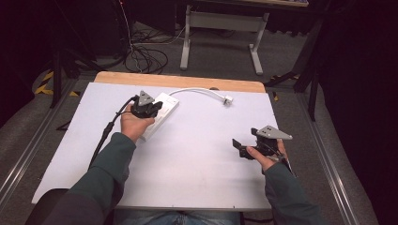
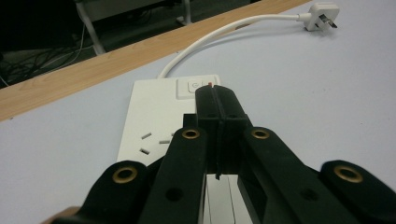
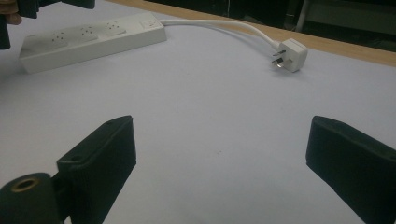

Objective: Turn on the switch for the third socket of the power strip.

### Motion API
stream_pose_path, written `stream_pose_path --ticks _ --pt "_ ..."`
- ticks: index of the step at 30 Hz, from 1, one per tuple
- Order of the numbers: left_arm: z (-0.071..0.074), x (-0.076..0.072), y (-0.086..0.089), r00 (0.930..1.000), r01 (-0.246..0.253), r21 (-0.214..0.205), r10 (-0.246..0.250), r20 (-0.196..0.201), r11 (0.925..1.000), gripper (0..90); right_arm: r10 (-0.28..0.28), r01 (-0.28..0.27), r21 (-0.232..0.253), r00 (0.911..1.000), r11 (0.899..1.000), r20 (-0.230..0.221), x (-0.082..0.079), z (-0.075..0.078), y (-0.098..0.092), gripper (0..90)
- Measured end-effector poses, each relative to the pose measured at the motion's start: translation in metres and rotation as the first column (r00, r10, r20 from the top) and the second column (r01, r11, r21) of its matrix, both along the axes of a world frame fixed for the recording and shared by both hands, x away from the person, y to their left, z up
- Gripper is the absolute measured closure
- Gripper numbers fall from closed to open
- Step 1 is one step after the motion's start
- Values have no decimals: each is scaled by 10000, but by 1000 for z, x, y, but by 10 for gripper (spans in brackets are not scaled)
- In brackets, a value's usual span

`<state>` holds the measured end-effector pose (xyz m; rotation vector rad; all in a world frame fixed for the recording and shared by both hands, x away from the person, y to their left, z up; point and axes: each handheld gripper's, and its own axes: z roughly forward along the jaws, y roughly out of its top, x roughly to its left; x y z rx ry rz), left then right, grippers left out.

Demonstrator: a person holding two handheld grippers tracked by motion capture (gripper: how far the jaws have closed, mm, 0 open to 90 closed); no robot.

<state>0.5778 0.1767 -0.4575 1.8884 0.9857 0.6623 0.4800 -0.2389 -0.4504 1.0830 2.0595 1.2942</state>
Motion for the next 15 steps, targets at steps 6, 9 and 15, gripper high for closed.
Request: stream_pose_path --ticks 6,9,15 --pt "1 8 -9 9999 77 212 -74 -144 9997 900 11 -11 -60 10000 10000 -2 1 0 0 91" --pt "-2 12 -11 9988 -86 419 105 -470 9991 900 20 -20 -73 10000 10000 -10 0 0 0 91" --pt "-5 18 -18 9962 21 845 53 -872 9964 900 42 -41 -89 10000 10000 18 0 0 0 91"
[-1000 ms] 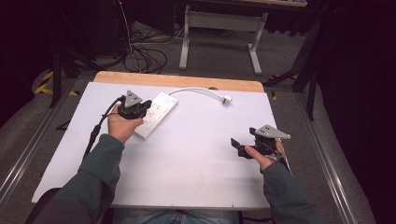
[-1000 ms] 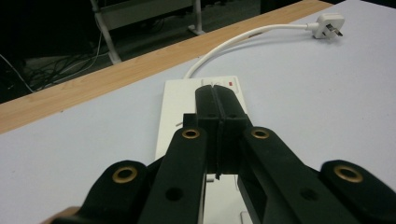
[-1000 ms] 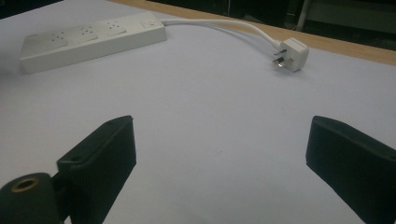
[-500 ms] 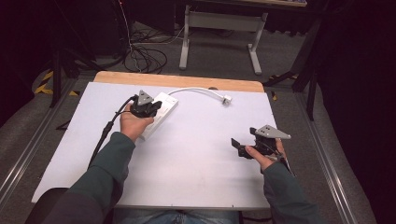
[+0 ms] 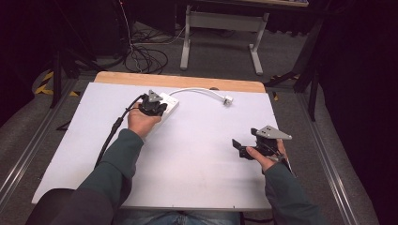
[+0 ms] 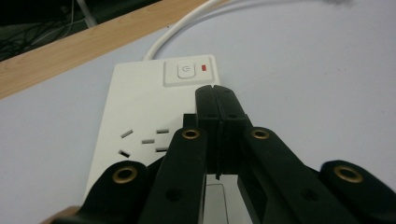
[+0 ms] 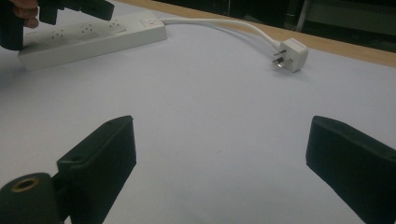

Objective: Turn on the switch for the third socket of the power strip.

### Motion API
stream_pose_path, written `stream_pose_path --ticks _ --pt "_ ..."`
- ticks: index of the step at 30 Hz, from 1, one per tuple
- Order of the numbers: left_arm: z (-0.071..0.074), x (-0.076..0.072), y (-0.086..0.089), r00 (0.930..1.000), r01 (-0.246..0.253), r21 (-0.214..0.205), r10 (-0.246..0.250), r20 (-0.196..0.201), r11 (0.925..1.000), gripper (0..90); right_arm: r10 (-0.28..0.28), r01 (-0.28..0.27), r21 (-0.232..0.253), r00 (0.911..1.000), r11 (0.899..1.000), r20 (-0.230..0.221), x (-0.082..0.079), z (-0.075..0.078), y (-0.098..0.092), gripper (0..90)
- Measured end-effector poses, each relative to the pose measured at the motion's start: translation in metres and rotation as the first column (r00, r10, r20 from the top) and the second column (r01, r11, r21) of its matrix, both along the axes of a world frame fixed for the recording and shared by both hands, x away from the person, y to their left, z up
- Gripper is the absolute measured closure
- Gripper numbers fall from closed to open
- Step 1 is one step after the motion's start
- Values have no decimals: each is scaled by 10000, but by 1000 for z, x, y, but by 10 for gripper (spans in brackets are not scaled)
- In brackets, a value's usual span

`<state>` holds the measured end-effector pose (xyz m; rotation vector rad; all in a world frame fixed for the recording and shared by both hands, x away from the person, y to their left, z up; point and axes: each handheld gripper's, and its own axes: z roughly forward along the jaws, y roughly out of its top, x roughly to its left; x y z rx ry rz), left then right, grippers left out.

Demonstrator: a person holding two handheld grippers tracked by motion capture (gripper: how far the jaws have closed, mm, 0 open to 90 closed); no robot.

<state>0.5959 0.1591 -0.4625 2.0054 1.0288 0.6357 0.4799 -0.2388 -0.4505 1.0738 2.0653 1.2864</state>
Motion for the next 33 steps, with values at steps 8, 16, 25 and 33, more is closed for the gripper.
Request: stream_pose_path --ticks 8,16,25,33 --pt "-1 9 -6 9977 -105 518 140 -668 9986 900 -22 22 88 10000 10000 -9 0 0 0 91" --pt "-2 14 -6 9960 -103 847 177 -877 9963 900 -5 5 95 10000 10000 5 -1 0 0 91" --pt "-2 16 -9 9952 -76 857 159 -971 9963 900 12 -12 88 10000 10000 11 -1 1 1 92" --pt "1 19 -13 9936 -78 1301 223 -1108 9915 900 11 -11 15 10000 10000 -13 -1 0 1 92"
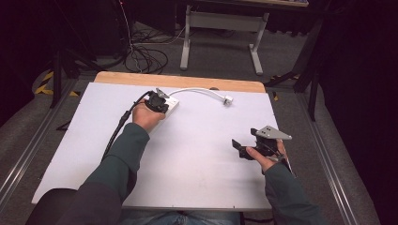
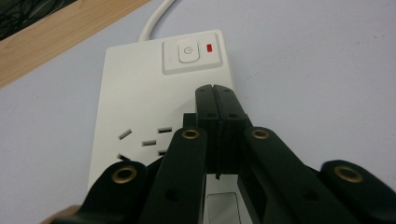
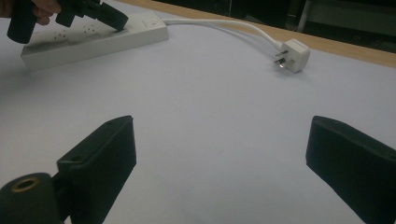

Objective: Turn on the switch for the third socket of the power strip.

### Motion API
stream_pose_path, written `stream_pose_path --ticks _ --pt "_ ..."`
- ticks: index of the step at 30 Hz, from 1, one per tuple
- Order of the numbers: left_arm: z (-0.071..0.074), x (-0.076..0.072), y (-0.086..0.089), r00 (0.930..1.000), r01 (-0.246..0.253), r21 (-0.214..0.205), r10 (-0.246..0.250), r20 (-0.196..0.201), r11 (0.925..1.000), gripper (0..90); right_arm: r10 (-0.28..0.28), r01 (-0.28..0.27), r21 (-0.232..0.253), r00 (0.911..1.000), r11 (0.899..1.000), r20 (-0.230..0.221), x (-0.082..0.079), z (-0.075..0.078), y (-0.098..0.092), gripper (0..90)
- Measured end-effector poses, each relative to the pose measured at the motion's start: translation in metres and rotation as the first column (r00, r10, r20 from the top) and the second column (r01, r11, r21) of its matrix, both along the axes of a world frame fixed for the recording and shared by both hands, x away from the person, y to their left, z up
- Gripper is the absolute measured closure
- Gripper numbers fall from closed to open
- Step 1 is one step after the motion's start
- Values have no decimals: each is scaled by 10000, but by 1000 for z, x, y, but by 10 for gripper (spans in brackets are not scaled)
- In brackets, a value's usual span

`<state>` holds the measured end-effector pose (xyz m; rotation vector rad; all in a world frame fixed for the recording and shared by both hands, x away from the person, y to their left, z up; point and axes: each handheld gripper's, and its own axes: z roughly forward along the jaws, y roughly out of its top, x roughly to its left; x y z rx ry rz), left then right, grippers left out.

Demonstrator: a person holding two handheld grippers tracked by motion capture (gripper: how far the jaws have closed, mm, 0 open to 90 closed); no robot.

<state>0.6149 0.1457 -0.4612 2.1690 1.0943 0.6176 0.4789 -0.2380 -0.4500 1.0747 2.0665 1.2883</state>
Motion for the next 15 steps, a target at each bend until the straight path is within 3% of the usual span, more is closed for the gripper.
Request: stream_pose_path --ticks 4,7,10,12,14,15 --pt "0 1 -1 10000 -56 112 55 16 9999 900 29 -29 10 10000 10000 29 0 0 0 92" --pt "-1 2 -3 10000 10 -107 -10 -48 9999 900 23 -23 -3 10000 10000 28 0 0 0 92" --pt "-2 1 -10 9998 115 247 -119 138 9996 900 17 -17 0 10000 10000 22 0 0 0 92" --pt "-1 0 -10 9997 187 270 -191 140 9995 900 -1 1 10 10000 10000 -14 0 0 -1 92" --pt "-2 0 -5 9996 -8 139 3 292 9999 900 16 -16 -38 10000 10000 -14 0 0 -1 92" --pt "-3 -2 0 9989 -163 -124 169 444 9998 900 3 -3 -32 10000 10000 -30 0 0 -1 92"
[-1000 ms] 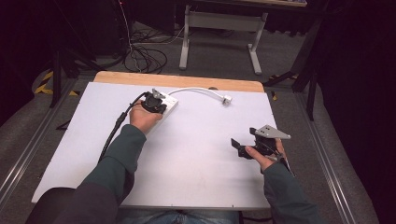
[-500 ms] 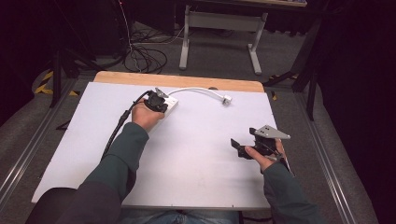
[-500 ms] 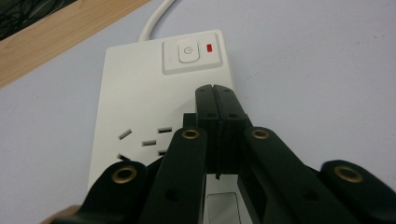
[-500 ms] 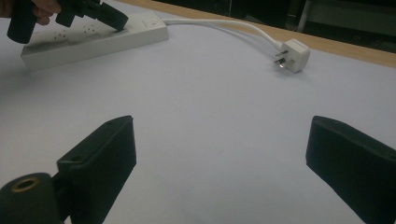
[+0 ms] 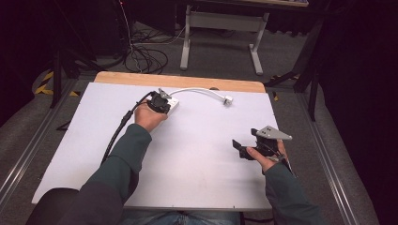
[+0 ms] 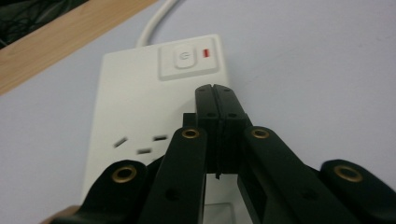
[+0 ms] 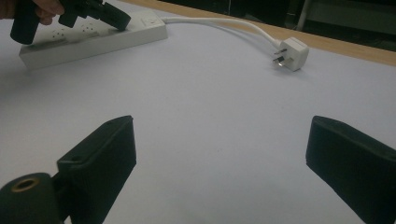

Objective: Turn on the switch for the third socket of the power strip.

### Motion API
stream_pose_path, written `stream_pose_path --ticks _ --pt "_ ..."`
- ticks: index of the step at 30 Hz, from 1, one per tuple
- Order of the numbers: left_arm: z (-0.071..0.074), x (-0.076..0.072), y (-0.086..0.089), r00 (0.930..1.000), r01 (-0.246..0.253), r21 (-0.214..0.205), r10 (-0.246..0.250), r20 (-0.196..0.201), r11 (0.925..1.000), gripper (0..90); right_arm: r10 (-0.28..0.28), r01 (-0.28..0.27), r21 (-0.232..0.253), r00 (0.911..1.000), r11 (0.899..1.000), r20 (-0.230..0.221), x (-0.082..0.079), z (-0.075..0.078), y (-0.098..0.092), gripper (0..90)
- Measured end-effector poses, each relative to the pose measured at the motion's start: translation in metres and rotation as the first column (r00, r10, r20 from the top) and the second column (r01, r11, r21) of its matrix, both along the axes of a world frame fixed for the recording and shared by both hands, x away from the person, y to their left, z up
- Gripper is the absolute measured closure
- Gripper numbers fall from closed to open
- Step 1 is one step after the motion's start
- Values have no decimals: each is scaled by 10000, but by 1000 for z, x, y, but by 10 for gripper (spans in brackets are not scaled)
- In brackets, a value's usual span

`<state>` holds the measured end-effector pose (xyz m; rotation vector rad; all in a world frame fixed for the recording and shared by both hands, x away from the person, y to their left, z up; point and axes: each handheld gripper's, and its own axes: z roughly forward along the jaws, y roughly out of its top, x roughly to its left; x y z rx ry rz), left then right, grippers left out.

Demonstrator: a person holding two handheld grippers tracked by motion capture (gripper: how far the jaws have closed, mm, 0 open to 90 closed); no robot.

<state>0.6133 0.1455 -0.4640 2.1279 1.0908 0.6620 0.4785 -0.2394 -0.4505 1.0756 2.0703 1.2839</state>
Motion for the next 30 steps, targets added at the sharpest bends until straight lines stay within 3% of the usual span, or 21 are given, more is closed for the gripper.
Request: stream_pose_path --ticks 1,7,11,16,18,20,25,27,30 --pt "0 -2 5 9999 -101 -254 104 92 9996 900 -10 10 -5 10000 10000 -2 0 0 0 92" --pt "12 -13 38 9958 -589 -788 640 647 9951 900 -86 86 -1 10000 10000 0 0 0 -1 92" --pt "23 -26 55 9905 -554 -1200 696 1183 9912 900 -110 110 -76 9999 9999 -4 -1 0 0 92" --pt "34 -52 78 9787 -592 -2163 994 1797 9745 900 -215 214 -138 9997 9997 -67 -2 0 -2 92" --pt "41 -68 87 9705 -506 -2527 1072 2157 9662 900 -235 234 -124 9997 9996 -61 -2 0 -2 92" --pt "46 -85 99 9594 -427 -2623 1129 2587 9640 900 -225 224 -170 9997 9996 -32 -2 0 -3 92" --pt "50 -115 127 9433 -734 -3292 1727 2835 9414 900 -276 276 -198 9996 9994 -1 1 2 -1 92" --pt "53 -124 133 9356 -743 -3478 1861 3000 9346 900 -306 306 -245 9995 9992 1 4 2 0 92" --pt "57 -138 137 9297 -646 -3721 1913 3147 9260 900 -218 215 -306 9997 9993 -71 7 0 2 92"
